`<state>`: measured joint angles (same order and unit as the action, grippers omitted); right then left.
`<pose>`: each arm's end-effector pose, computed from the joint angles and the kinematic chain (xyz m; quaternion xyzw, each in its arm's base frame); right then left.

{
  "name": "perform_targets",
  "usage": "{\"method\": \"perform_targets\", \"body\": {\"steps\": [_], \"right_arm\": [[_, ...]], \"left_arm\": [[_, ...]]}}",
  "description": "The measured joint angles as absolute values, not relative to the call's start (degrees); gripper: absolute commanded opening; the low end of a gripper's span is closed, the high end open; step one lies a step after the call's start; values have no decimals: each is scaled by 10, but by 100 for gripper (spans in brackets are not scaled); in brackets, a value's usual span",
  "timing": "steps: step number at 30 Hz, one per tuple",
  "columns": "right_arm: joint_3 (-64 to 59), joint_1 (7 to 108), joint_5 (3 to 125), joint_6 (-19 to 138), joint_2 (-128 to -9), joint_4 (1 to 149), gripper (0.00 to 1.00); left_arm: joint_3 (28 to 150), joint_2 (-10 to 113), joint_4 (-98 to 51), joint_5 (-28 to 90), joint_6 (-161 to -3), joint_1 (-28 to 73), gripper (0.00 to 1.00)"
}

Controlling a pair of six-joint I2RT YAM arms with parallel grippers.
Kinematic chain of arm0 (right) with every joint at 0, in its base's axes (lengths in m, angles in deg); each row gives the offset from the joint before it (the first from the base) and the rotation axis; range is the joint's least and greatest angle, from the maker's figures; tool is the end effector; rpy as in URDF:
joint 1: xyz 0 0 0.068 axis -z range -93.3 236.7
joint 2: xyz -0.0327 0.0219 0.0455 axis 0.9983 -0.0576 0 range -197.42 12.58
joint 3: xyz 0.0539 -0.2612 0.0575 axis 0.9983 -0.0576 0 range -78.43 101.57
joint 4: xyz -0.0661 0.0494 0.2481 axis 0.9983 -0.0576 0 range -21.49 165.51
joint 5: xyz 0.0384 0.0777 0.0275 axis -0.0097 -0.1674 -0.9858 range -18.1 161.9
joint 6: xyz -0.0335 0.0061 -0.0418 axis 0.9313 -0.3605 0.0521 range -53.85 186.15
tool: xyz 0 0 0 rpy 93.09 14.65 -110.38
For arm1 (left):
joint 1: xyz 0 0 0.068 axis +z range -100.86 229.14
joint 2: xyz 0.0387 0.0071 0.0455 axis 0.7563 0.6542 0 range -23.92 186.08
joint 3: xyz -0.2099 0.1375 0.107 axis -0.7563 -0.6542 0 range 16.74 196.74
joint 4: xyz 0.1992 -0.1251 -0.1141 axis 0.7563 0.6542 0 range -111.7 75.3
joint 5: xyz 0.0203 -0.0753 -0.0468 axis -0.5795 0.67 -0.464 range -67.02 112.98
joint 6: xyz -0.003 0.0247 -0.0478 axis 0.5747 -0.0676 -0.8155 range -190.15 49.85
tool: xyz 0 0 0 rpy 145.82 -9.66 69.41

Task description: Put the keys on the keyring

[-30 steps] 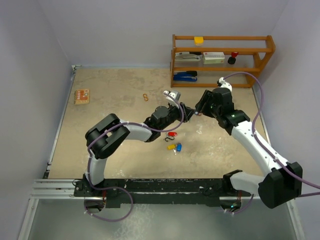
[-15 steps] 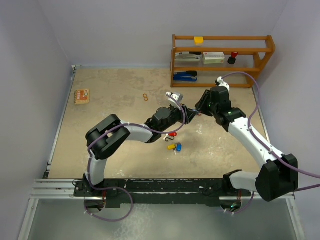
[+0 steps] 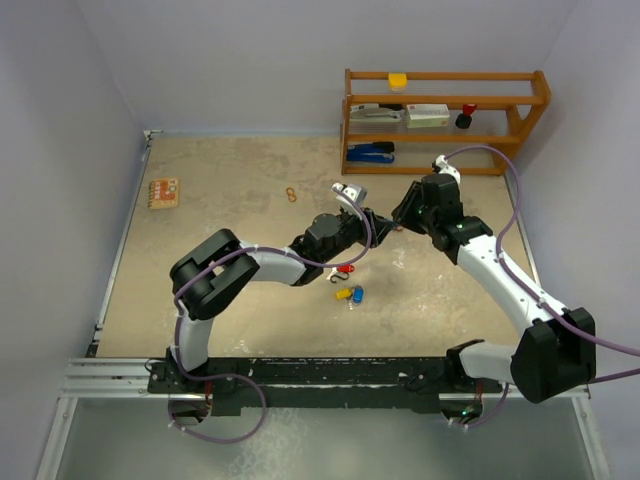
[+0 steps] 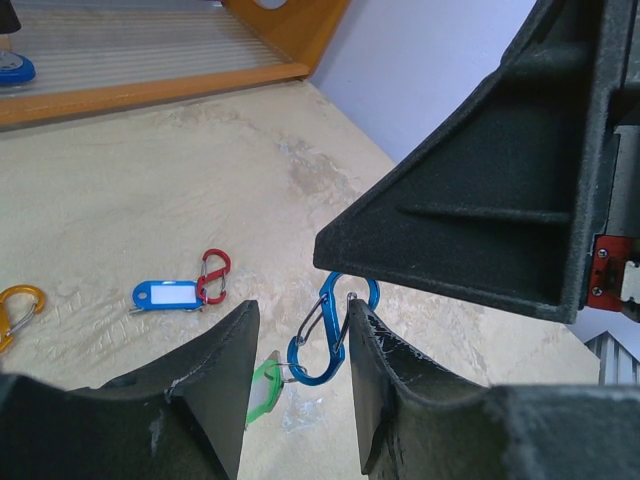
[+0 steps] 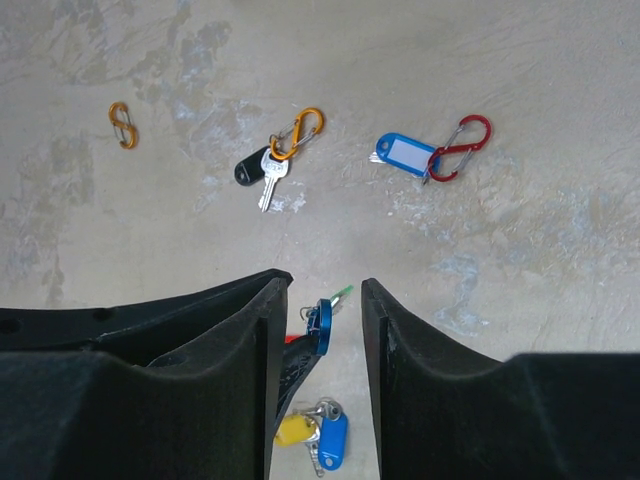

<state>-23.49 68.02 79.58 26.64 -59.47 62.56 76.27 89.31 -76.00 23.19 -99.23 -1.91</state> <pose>0.2715 0.0867 0.2951 0.1892 0.8440 0.1916 0.4638 0.2684 -0.3322 0.1954 0.1353 0.6902 -0.4585 0.5432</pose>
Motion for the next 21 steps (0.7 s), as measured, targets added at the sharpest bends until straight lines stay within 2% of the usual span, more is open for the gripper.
{"method": "perform_targets", "body": {"steps": [14, 21], "right_arm": [[-236, 681, 783, 266, -604, 628, 27], [-236, 683, 782, 262, -606, 631, 16]], "left_arm": [[773, 893, -757, 227, -990, -19, 39], [773, 893, -756, 225, -990, -20, 39]]}}
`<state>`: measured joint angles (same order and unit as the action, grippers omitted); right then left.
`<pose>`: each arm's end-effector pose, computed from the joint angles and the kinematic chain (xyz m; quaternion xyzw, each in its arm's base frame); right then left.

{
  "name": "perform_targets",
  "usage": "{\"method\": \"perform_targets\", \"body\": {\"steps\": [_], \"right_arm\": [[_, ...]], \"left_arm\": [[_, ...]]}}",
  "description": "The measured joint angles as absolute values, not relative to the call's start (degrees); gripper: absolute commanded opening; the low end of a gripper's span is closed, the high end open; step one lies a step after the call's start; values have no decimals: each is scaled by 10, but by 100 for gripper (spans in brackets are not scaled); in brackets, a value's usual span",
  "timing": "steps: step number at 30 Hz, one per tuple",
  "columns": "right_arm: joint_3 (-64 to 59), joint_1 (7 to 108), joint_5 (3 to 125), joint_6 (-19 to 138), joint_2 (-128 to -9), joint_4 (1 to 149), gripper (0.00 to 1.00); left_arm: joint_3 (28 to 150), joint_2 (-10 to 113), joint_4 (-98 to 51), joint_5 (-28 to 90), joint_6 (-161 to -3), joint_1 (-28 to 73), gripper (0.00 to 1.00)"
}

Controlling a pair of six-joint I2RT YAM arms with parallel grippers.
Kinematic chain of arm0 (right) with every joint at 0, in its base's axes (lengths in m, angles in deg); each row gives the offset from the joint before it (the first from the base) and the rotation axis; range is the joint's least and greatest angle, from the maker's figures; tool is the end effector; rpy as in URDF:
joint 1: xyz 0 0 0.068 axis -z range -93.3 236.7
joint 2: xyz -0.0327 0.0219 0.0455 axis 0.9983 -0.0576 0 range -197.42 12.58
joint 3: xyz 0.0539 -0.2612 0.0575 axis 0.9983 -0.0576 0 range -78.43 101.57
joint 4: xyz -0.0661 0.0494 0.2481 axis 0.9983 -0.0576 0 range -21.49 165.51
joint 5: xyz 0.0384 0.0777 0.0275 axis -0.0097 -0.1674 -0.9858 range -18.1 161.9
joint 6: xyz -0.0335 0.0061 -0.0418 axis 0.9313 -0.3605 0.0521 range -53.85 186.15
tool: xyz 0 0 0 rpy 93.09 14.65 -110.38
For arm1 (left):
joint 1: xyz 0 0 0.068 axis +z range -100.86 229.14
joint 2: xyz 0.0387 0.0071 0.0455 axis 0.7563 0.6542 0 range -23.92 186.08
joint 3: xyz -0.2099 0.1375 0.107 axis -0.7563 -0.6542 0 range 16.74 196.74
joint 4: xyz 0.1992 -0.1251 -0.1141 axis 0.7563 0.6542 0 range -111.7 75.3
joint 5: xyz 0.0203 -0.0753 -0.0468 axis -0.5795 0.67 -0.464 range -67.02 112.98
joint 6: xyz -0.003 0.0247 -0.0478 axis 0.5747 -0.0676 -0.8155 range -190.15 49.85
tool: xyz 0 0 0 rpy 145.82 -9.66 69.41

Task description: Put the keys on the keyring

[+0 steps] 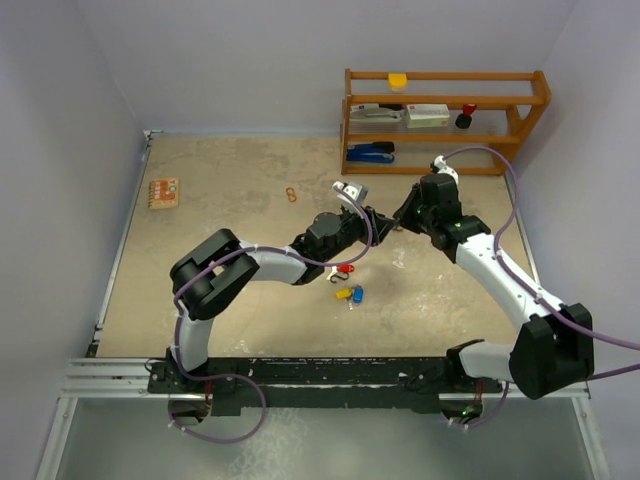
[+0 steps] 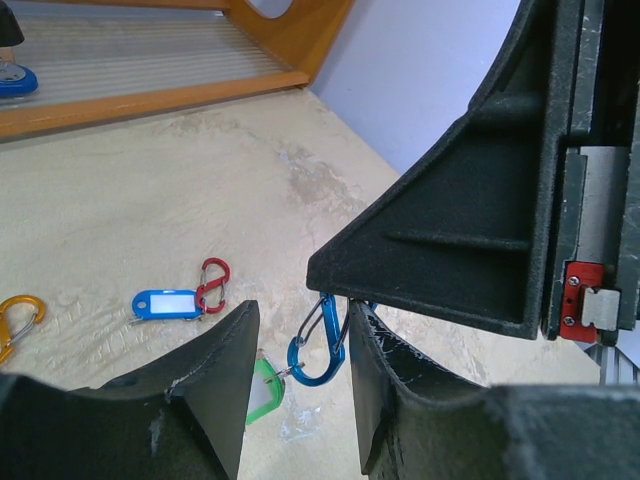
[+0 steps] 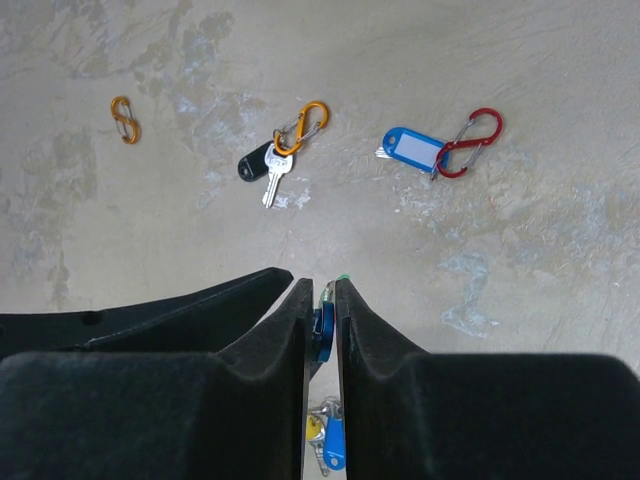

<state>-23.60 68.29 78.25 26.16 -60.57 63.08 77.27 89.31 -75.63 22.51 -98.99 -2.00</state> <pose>0.2754 0.0875 0.2902 0.1894 0.8475 0.1987 0.4544 0.2699 -0.3345 0.2000 0.1324 0.6868 -0.4571 0.5494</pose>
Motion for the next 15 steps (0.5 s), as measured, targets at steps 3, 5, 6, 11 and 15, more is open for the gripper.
{"method": "perform_targets", "body": {"steps": [3, 5, 6, 11, 15], "right_arm": [[-236, 683, 782, 260, -609, 634, 12], [-236, 684, 782, 259, -612, 636, 8], [-236, 684, 782, 258, -614, 637, 7], [-236, 684, 783, 256, -614, 638, 0], [-236, 684, 784, 256, -614, 637, 0]], "left_arm": [[773, 893, -756, 225, -990, -20, 39], [773, 893, -755, 223, -989, -20, 39], [773, 893, -754, 223, -988, -20, 39], [773, 893, -752, 220, -983, -22, 39], [774, 893, -751, 215, -980, -23, 39]]}}
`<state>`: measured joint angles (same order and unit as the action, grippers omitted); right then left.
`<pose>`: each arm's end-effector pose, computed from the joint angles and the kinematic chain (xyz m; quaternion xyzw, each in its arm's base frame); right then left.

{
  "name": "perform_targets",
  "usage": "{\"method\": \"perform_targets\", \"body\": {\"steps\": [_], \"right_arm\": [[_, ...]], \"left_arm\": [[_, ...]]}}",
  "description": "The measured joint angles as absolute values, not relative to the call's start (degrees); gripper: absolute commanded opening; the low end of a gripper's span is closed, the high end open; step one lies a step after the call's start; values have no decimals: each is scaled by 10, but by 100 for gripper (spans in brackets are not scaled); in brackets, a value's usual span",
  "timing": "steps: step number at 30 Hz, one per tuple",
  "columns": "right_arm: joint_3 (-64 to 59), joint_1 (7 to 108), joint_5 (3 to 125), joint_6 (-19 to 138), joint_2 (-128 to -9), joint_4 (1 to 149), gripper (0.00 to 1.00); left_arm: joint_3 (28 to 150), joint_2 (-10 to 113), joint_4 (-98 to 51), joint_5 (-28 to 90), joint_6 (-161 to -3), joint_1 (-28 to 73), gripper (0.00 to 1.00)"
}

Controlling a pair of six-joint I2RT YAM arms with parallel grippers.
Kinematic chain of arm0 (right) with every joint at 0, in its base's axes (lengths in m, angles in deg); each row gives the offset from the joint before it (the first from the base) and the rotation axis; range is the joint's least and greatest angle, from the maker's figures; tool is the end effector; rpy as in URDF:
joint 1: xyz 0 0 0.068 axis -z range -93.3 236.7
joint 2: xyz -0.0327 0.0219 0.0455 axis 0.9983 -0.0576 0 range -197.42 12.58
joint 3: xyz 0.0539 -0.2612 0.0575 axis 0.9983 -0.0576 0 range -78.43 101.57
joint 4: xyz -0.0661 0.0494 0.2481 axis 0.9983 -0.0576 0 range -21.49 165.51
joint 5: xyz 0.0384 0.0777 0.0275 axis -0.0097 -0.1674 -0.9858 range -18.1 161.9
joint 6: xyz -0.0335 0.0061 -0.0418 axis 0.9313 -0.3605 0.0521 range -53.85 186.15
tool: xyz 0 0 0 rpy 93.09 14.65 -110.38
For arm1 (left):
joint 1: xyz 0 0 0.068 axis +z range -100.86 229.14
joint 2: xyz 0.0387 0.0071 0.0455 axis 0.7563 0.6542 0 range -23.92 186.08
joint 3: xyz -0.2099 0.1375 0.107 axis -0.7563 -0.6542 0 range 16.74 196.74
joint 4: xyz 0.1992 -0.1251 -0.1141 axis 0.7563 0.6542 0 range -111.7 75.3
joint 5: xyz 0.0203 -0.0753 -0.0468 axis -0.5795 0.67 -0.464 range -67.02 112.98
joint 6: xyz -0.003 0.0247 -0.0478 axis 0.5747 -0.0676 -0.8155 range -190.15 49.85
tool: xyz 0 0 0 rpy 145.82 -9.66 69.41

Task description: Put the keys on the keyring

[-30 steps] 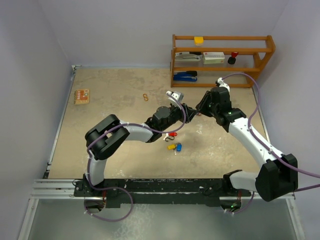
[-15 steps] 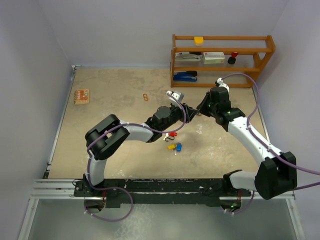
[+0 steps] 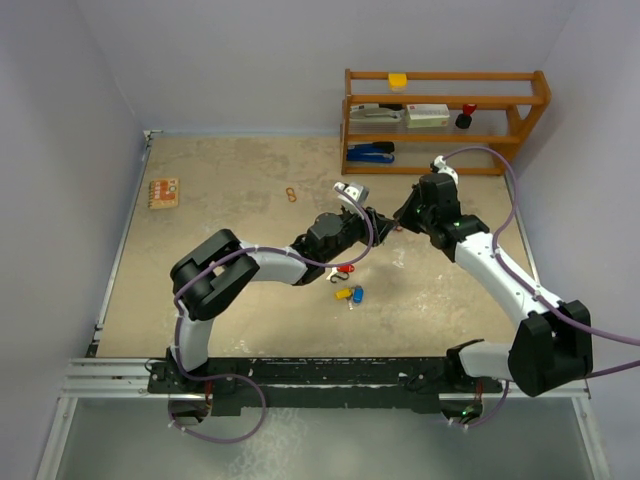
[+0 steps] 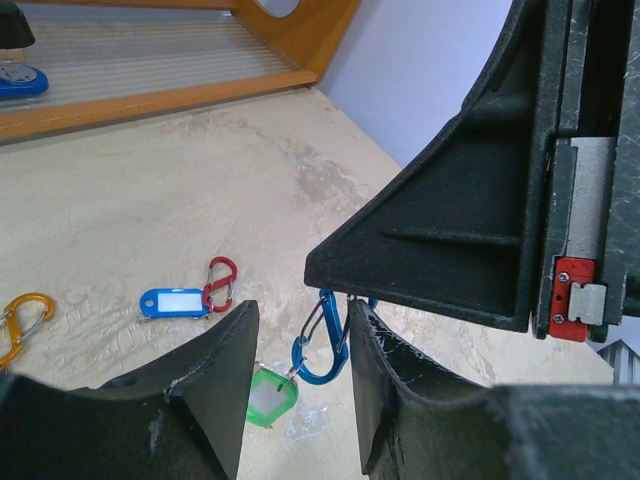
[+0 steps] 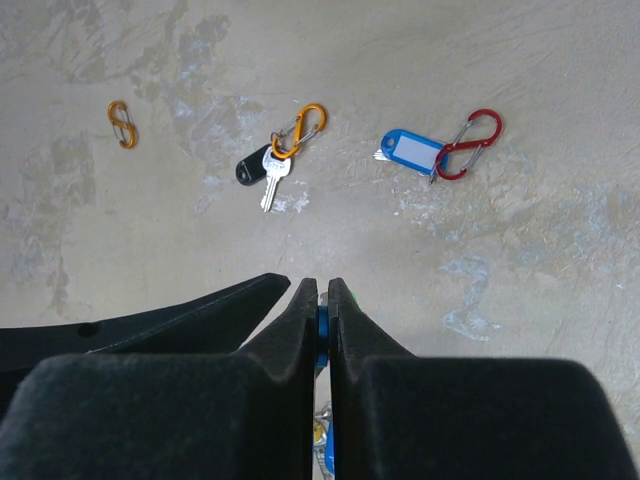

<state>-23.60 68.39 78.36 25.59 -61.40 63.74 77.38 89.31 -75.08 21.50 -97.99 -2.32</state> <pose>0.2786 0.0879 0.2873 0.1949 0.8469 0.1992 0.4528 0.2687 -0.3359 0.1995 0.1347 0.6892 -0.4473 0.5540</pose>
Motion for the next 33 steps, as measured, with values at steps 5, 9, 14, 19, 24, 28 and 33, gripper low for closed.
{"method": "perform_targets", "body": {"steps": [5, 9, 14, 19, 24, 28, 33], "right_arm": [[-237, 684, 789, 256, -613, 637, 0], [-243, 683, 798, 255, -605, 635, 0], [-243, 684, 807, 255, -601, 631, 0], [-245, 690, 825, 256, -601, 625, 0], [-245, 693, 830, 256, -597, 624, 0], [-246, 695, 829, 256, -593, 625, 0], [-249, 695, 827, 261, -593, 631, 0]], "left_arm": [[774, 893, -749, 210, -980, -23, 39], [774, 893, -748, 208, -980, -26, 39], [770, 893, -761, 210, -983, -28, 39], [770, 893, -763, 211, -985, -27, 39], [762, 891, -764, 210, -986, -27, 39], [734, 872, -762, 193, -991, -27, 39], [707, 815, -727, 131, -1007, -27, 39]]}}
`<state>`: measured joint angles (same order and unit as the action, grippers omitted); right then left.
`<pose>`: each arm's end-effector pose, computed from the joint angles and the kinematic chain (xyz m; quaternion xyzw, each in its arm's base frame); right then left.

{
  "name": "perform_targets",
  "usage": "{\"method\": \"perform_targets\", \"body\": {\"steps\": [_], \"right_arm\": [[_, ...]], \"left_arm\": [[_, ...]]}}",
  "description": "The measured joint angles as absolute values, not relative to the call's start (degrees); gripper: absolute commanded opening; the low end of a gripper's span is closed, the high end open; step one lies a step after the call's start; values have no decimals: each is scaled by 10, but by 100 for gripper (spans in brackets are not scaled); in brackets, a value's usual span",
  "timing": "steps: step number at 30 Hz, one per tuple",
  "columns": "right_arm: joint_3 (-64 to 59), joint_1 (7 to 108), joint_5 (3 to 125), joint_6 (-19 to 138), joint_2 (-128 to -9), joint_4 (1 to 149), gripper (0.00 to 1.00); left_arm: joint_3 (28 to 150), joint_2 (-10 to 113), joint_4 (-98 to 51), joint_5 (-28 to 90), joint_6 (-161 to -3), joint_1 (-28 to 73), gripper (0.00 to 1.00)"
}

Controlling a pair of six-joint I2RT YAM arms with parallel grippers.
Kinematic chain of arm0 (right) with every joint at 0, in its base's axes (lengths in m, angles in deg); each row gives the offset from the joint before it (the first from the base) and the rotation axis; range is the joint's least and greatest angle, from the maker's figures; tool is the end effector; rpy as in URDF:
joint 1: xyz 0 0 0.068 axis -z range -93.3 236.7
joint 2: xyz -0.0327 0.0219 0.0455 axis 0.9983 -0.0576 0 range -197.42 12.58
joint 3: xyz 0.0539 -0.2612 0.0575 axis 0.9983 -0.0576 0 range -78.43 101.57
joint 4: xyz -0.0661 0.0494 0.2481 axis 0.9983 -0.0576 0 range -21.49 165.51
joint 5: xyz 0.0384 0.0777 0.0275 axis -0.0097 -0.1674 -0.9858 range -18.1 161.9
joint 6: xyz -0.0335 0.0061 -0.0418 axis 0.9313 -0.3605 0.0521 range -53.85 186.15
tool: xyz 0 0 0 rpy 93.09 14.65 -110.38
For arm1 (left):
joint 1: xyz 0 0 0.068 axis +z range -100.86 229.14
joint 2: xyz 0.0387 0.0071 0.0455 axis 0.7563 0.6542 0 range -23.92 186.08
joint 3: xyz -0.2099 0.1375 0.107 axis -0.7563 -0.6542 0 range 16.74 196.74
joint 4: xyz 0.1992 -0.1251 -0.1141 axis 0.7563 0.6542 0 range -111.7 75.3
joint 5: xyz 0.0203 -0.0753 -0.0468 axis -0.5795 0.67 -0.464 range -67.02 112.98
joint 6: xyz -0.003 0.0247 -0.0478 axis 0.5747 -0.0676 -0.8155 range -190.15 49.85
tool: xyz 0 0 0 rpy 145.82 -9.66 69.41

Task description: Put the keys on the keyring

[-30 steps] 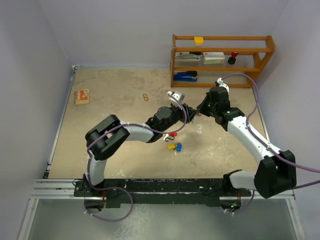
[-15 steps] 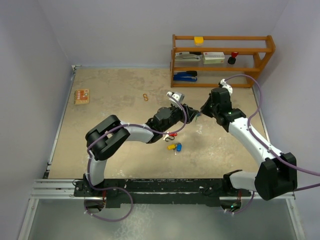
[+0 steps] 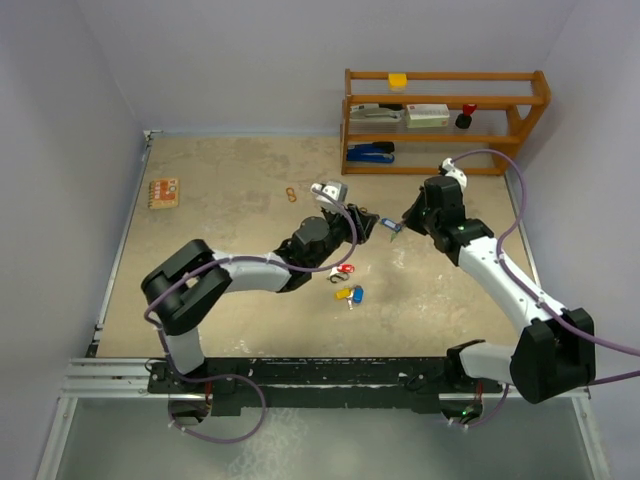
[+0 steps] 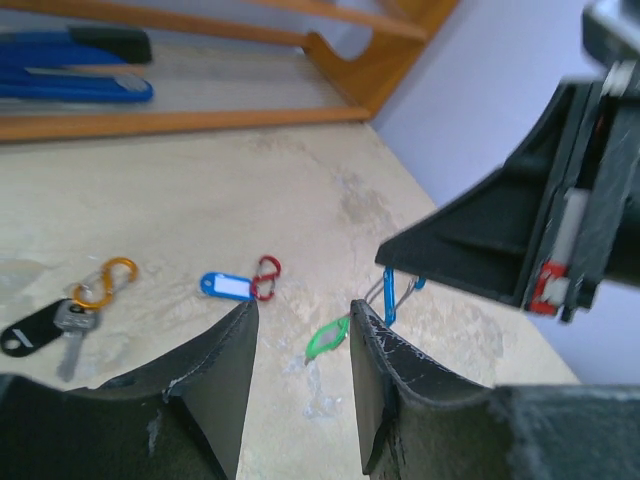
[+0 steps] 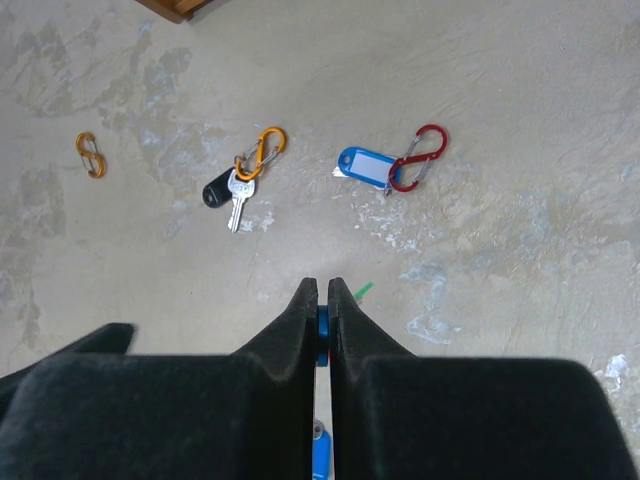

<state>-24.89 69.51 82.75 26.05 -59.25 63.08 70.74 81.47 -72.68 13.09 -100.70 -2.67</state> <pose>0.2721 0.0771 0.2887 0.2177 0.8387 0.1639 0.4715 0.2514 -0.3097 0.2133 0.0707 0.7060 -0.4161 0.5686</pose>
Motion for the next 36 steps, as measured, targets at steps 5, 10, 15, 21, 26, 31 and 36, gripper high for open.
{"method": "perform_targets", "body": {"steps": [5, 10, 15, 21, 26, 31, 36], "right_arm": [[-259, 695, 822, 271, -594, 653, 0], [-280, 695, 798, 283, -598, 705, 0], [-295, 695, 772, 287, -634, 743, 0], [-306, 695, 740, 293, -675, 794, 0], [-311, 695, 725, 293, -694, 819, 0], [-311, 695, 722, 293, -701, 832, 0], [-311, 695, 725, 292, -701, 831, 0]], "left_arm": [[686, 733, -690, 67, -1026, -27, 39], [669, 677, -651, 26, -1038, -27, 46], [643, 631, -602, -19, -1059, -24, 48], [637, 605, -559, -37, -1078, -18, 48], [631, 601, -550, -37, -1086, -18, 47], [629, 601, -544, -37, -1086, -18, 47], [629, 601, -541, -37, -1086, -18, 47]]}}
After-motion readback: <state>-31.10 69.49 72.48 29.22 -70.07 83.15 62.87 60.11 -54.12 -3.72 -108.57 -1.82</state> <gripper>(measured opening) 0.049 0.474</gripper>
